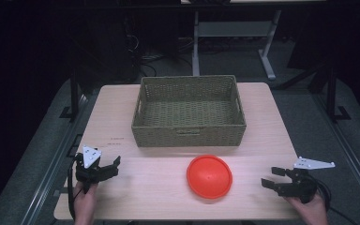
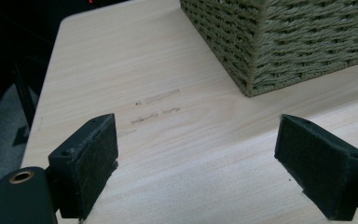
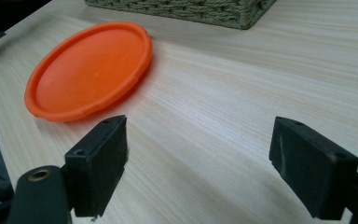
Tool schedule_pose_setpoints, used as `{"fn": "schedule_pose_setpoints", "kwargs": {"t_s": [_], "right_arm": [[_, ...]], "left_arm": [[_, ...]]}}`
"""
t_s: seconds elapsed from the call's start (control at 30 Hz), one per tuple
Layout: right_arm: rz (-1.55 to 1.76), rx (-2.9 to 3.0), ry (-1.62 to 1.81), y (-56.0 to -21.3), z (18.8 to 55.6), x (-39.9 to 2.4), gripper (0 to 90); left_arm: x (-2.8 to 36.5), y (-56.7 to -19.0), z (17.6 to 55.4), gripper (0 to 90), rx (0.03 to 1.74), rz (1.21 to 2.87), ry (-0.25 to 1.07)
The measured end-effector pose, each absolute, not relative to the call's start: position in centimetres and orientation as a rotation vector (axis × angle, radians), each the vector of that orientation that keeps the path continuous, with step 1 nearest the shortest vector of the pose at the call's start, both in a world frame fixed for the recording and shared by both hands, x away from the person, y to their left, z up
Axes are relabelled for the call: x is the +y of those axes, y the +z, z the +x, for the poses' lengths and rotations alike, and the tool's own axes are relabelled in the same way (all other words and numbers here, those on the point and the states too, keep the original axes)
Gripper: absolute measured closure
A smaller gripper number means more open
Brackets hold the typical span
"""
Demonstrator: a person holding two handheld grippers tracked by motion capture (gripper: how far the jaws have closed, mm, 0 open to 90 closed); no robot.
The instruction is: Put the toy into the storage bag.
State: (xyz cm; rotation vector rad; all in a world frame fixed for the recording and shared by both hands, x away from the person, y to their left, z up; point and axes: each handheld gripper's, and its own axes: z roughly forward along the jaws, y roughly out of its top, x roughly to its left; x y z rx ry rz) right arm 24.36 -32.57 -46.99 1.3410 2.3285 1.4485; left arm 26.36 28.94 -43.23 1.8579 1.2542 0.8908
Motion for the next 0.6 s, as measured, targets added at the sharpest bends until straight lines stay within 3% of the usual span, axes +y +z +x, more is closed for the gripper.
{"fn": "schedule_pose_setpoints", "kwargs": {"t_s": [0.6], "right_arm": [[1.235, 2.411, 1.440, -44.9, 24.2, -29.6, 17.2]], "left_arm": [[29.3, -43.3, 26.2, 12.8, 1.243, 1.849, 0.867]]}}
